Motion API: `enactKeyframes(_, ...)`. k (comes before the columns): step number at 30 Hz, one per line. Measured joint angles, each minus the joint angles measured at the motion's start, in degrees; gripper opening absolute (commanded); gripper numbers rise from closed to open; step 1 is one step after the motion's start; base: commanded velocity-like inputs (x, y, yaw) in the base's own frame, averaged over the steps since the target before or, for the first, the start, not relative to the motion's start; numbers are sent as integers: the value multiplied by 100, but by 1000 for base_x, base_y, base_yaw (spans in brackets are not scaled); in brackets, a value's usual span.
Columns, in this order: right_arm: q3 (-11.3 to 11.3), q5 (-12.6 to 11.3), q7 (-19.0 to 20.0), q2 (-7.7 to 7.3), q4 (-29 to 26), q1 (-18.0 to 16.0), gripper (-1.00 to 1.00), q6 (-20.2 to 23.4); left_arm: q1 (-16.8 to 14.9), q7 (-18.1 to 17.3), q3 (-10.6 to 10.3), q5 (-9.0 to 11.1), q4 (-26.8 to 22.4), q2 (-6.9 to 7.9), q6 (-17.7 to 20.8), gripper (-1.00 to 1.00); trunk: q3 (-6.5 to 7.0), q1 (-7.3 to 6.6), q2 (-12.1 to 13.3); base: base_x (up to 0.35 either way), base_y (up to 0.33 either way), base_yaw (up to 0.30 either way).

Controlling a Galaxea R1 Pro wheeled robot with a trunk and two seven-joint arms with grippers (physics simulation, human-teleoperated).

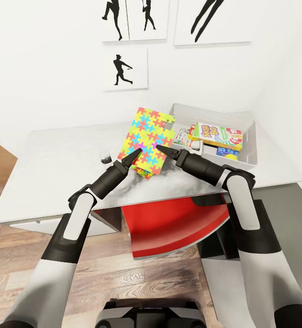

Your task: Put all the toys in the child's room - the three board games (two on the bed and one on the table), the two jigsaw puzzles on the table, and the tennis ball on the table - inside the toy box on the table in the child's room.

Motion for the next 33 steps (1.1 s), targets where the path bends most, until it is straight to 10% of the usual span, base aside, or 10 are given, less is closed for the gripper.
enactKeyframes(11,54,0,-2,1,0,23,100,-1,0,0,0,-2,0,0,-1,-100,0,0,0,0,0,0)
enactKeyframes(12,73,2,-3,1,0,23,-100,-1,0,0,0,-2,0,0,1,-100,0,0,0,0,0,0)
enactKeyframes(33,201,-14,-9,0,-1,-1,-100,3,-17,-1,1,-3,1,8,11,-100,0,0,0,0,0,0)
